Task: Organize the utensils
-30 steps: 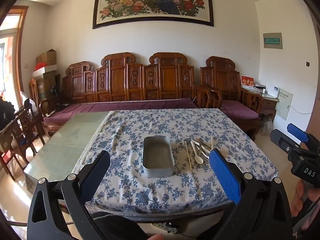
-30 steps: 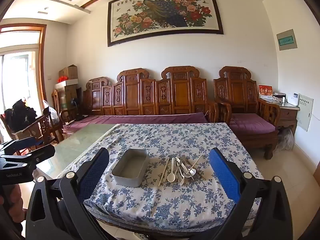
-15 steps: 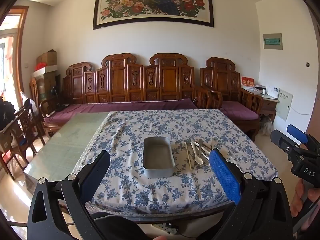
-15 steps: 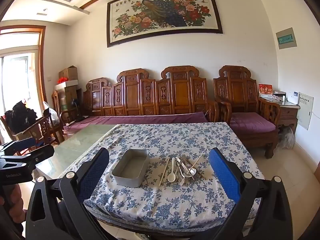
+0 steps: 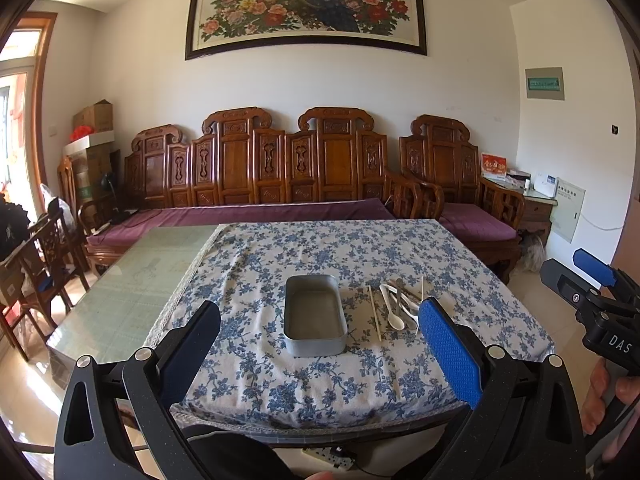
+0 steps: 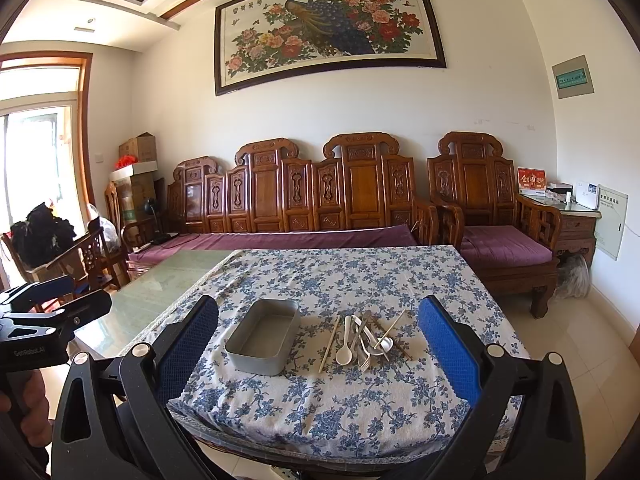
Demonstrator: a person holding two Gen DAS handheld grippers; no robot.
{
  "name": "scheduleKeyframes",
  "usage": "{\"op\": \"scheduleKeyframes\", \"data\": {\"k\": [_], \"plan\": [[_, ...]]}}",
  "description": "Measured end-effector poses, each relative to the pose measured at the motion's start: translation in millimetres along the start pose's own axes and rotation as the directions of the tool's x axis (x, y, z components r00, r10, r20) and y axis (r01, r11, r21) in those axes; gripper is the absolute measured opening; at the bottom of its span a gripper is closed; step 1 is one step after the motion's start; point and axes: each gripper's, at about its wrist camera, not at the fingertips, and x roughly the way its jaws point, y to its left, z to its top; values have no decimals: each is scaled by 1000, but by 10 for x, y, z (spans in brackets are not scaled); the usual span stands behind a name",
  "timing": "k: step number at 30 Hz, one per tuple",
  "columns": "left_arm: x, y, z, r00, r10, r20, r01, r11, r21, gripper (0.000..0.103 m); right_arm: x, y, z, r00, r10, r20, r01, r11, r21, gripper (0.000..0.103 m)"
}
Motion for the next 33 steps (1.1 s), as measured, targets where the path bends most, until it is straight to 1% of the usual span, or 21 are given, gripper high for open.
{"op": "scheduleKeyframes", "data": {"k": [18,21,33], "plan": [[-78,-56,-13,1000,-8,15,7,1000,13,96,24,25,-11,1000,-2,-1,2,1000,2,100],[-74,-57,-19,1000,-8,15,8,1000,12,96,-62,11,67,1000,1,5,-1,1000,3,100],[-86,-75,12,1000,-12,16,12,1000,12,96,-99,1,84,1000,1,8,-1,1000,5,100]]}}
